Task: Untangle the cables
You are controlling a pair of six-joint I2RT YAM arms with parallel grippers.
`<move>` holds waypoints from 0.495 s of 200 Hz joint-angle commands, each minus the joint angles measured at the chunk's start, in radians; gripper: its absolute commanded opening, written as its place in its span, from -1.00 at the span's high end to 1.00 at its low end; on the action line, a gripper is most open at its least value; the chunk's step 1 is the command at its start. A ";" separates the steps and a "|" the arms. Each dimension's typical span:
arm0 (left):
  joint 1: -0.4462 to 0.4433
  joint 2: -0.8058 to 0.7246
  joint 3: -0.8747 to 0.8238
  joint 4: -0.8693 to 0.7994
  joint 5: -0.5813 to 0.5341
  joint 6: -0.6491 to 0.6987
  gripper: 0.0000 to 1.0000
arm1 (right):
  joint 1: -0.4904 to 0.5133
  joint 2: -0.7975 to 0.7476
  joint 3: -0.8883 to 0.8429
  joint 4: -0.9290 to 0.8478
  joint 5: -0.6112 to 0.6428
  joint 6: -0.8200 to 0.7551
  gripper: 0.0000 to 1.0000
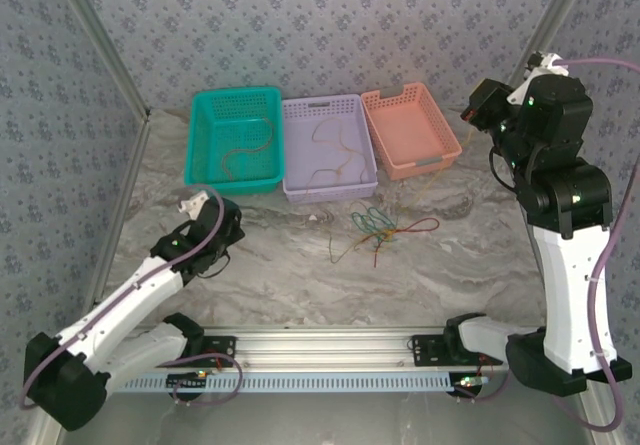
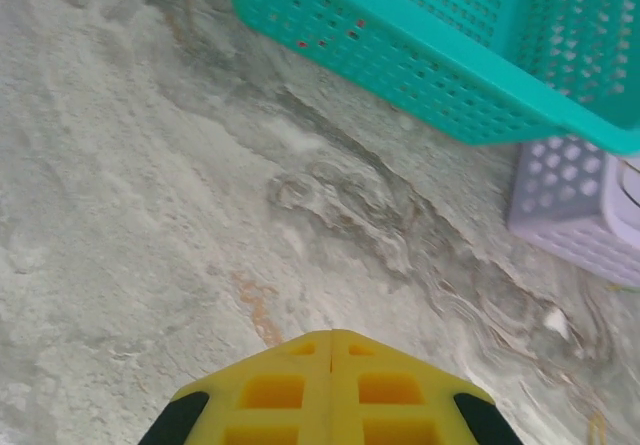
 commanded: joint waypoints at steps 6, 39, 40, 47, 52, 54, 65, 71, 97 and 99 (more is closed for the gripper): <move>-0.033 0.053 0.009 0.129 0.257 0.111 1.00 | 0.000 0.011 -0.008 0.028 -0.074 0.019 1.00; -0.220 0.239 0.145 0.108 0.230 0.079 0.43 | 0.001 -0.013 -0.066 0.024 -0.088 0.013 1.00; -0.224 0.244 0.149 0.106 0.229 0.076 0.41 | 0.002 -0.014 -0.068 0.025 -0.088 0.013 1.00; -0.258 0.293 0.179 0.093 0.216 0.056 0.30 | 0.001 -0.027 -0.091 0.031 -0.090 0.015 1.00; -0.282 0.326 0.196 0.085 0.203 0.041 0.23 | 0.002 -0.034 -0.106 0.036 -0.092 0.017 1.00; -0.290 0.341 0.205 0.083 0.196 0.036 0.21 | 0.001 -0.038 -0.112 0.037 -0.093 0.016 1.00; -0.331 0.413 0.246 0.084 0.173 0.007 0.17 | 0.002 -0.058 -0.143 0.047 -0.099 0.022 1.00; -0.348 0.455 0.273 0.082 0.157 -0.011 0.15 | 0.001 -0.067 -0.158 0.051 -0.101 0.025 1.00; -0.423 0.617 0.406 0.017 0.038 -0.067 0.06 | 0.001 -0.095 -0.198 0.059 -0.101 0.030 1.00; -0.427 0.626 0.412 0.018 0.035 -0.069 0.06 | 0.001 -0.096 -0.198 0.060 -0.101 0.030 1.00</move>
